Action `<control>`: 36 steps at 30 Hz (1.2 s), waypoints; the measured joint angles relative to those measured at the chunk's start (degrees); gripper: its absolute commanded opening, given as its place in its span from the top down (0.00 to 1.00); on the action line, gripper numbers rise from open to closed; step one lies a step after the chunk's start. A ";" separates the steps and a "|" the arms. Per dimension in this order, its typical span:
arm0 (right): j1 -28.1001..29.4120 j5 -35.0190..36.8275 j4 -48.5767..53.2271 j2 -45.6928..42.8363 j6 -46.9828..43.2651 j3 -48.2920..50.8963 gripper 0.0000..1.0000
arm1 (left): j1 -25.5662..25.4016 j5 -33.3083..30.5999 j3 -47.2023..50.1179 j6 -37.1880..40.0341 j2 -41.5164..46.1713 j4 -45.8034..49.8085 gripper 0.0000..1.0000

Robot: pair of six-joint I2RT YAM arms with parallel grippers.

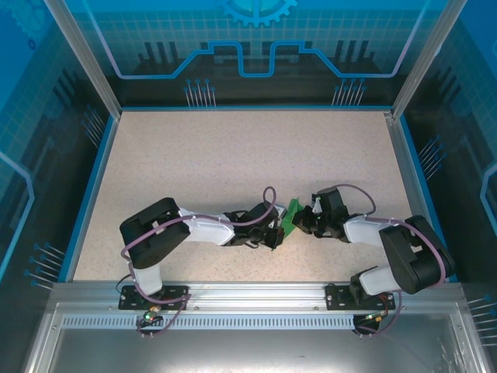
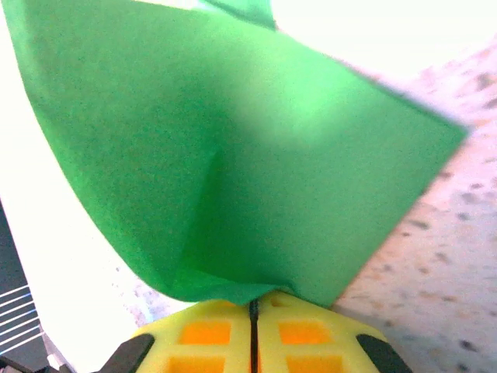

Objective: Fold a paper plane with a square sheet of paper (pick it up from the middle)
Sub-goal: Fold the wing for the fifth time at the center of the table.

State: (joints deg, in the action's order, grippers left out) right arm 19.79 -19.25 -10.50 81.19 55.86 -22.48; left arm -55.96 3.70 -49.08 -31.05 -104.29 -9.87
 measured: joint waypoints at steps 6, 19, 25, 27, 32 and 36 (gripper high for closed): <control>-2.78 0.87 2.14 0.04 -2.23 -1.40 0.91 | 0.00 0.00 1.46 0.92 0.37 -2.23 1.00; 1.40 -0.52 13.49 -17.97 -2.62 -3.23 0.91 | 0.28 0.52 1.66 1.49 0.20 -2.99 1.00; 4.42 -0.46 8.22 -12.44 1.57 -2.60 0.91 | 0.44 1.11 1.68 1.49 0.20 -3.15 1.00; 5.18 -0.48 5.05 -8.72 2.89 -2.60 0.91 | 0.44 1.18 1.70 1.49 0.20 -3.17 1.00; 6.80 -0.04 -1.42 -1.14 5.29 -2.60 0.91 | 0.55 1.36 2.38 1.51 0.20 -4.42 1.00; 7.13 1.88 -2.67 2.16 5.40 -3.04 0.91 | 0.66 1.81 2.43 1.49 0.20 -4.57 1.00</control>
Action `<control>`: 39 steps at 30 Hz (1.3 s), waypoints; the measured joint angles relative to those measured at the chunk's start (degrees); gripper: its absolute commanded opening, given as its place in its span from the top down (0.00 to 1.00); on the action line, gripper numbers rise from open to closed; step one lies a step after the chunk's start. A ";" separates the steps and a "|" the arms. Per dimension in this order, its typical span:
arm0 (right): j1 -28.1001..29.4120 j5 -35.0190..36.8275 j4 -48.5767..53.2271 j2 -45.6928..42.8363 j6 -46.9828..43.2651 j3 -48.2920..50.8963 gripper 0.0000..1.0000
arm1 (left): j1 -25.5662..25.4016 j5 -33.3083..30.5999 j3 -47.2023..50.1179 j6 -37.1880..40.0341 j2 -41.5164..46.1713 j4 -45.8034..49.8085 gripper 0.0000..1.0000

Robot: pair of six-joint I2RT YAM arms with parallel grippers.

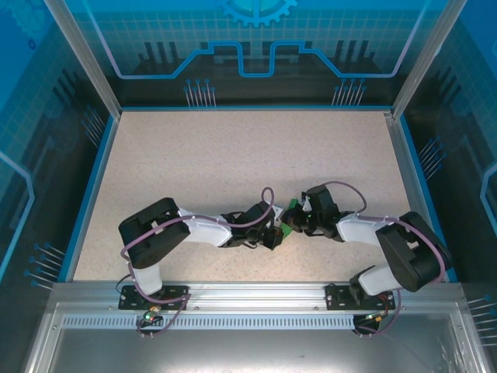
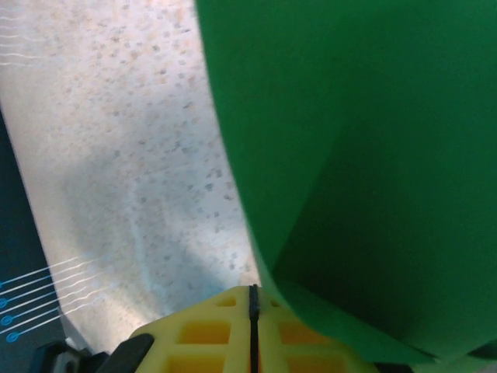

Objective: Fold a paper plane with a square sheet of paper (pick it up from the middle)
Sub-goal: Fold the wing for the fifth time at the center of the table.

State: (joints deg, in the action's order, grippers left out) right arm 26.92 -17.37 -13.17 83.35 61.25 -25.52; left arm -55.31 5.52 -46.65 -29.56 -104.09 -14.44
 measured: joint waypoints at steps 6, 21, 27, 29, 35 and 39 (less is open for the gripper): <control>-0.31 1.81 1.05 2.69 -1.49 -2.03 0.92 | 0.04 0.33 0.35 0.17 0.00 -0.79 1.00; -2.56 -0.46 3.39 6.73 -4.48 -5.64 0.92 | 0.44 -0.33 1.09 1.29 -0.35 -3.04 1.00; -4.57 -2.56 3.56 7.87 -4.57 -6.54 0.92 | 0.70 -1.01 1.18 1.51 -0.55 -3.80 1.00; -5.33 -2.21 3.76 7.85 -4.76 -6.88 0.92 | 0.70 -1.01 1.44 1.53 -0.55 -4.17 1.00; -8.02 0.24 3.48 8.72 -5.44 -8.55 0.92 | 0.68 -0.96 1.77 1.66 -0.52 -4.59 1.00; -10.40 2.67 2.51 10.14 -6.27 -10.45 0.91 | 0.68 -0.94 1.84 1.66 -0.48 -4.66 1.00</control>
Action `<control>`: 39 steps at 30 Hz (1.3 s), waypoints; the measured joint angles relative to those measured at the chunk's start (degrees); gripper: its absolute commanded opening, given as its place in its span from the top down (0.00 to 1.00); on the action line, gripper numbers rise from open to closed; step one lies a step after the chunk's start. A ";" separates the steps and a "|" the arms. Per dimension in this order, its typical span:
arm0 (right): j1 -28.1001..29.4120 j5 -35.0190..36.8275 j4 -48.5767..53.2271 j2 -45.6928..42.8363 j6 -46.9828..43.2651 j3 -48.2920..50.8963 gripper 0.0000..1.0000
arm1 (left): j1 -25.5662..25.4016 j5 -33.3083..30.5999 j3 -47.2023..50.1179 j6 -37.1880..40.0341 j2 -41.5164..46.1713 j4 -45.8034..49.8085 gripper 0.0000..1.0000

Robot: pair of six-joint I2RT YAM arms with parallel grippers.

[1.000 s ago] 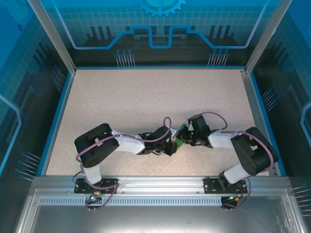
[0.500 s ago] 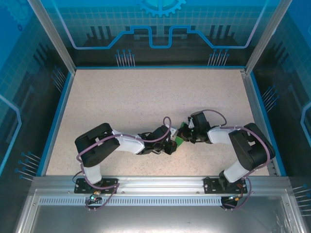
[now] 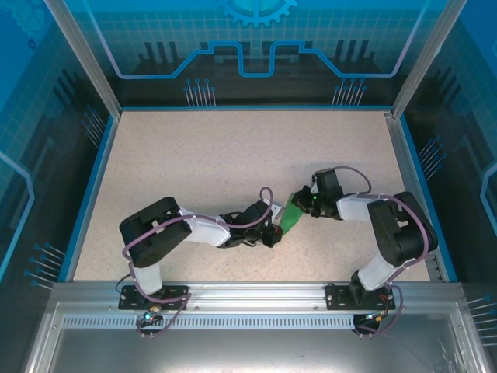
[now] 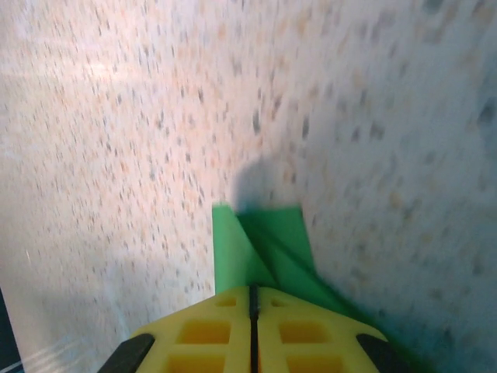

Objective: Fold a paper plane with a square sheet of paper (pick it up from the middle)
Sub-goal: Fold the wing for the fifth time at the center of the table.

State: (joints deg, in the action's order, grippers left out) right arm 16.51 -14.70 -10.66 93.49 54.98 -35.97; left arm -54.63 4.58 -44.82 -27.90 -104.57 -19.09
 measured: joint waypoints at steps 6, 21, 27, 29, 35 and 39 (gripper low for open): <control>-1.49 0.98 -0.28 0.61 -1.29 -0.79 0.91 | 0.00 0.00 0.11 0.02 0.07 -0.11 1.00; 1.88 -4.72 8.76 -19.76 -3.93 1.51 0.91 | 0.00 0.04 0.00 1.11 0.22 0.31 1.00; 6.67 -7.04 6.58 -16.44 0.07 7.10 0.91 | 0.00 0.26 -0.02 1.11 0.22 0.35 1.00; 8.00 -7.26 5.42 -13.70 1.25 7.58 0.91 | 0.00 0.26 -0.02 1.11 0.22 0.35 1.00; 9.44 -6.73 0.70 -8.35 3.15 7.78 0.92 | 0.00 0.28 -0.02 1.11 0.22 0.35 1.00; 9.44 -4.59 0.74 -6.62 2.86 7.28 0.92 | 0.00 0.31 -0.02 1.11 0.22 0.35 1.00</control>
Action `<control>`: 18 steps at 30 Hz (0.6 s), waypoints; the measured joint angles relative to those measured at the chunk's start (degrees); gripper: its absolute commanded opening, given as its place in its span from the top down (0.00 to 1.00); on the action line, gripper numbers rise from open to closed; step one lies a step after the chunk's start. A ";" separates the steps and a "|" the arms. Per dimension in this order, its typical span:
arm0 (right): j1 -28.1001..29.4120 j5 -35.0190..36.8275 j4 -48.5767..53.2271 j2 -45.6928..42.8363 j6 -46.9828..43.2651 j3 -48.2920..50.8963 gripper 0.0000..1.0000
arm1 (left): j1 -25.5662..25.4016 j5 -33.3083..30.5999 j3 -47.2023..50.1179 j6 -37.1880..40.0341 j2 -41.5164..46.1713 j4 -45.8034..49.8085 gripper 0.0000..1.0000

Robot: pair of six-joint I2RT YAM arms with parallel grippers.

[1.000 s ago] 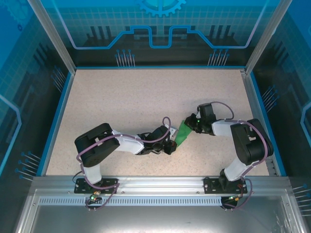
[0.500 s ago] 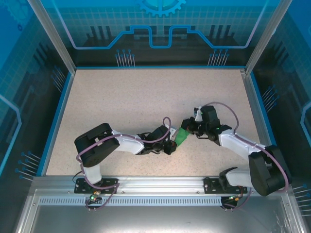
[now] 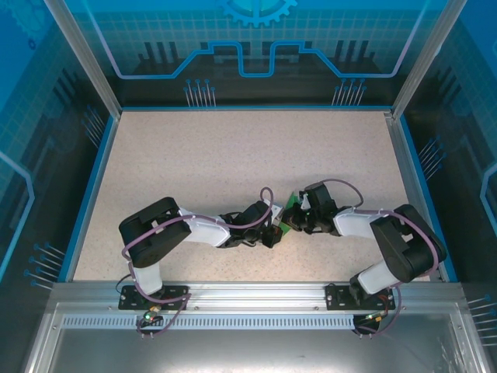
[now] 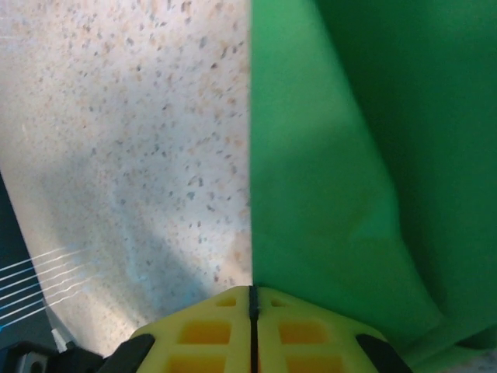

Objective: Fold a paper plane with a square sheet of paper (pick it up from the middle)
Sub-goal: Fold the wing for the fifth time at the center of the table.

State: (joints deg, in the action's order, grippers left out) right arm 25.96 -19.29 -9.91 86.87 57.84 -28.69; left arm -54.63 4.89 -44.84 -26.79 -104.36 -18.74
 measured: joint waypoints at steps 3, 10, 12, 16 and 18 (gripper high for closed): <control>-0.02 1.42 0.26 1.51 -0.96 -1.33 0.92 | 0.02 0.00 0.02 0.09 0.00 0.00 1.00; -0.37 5.16 3.93 2.62 -4.31 -4.37 0.92 | 0.02 0.02 0.44 0.20 0.04 -0.68 1.00; -0.85 6.93 4.79 2.73 -5.29 -5.18 0.92 | 0.02 0.02 0.52 0.20 0.07 -0.72 1.00; -2.29 8.48 5.49 4.07 -6.69 -6.84 0.92 | 0.02 0.07 0.55 0.22 0.07 -0.72 1.00; -2.43 7.61 5.81 5.11 -7.15 -7.87 0.92 | 0.02 0.07 0.55 0.24 0.07 -0.72 1.00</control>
State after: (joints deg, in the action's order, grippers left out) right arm 23.53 -11.68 -4.10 91.98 50.70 -36.56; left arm -54.61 4.95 -44.29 -26.55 -104.29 -19.46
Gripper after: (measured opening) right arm 0.082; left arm 0.045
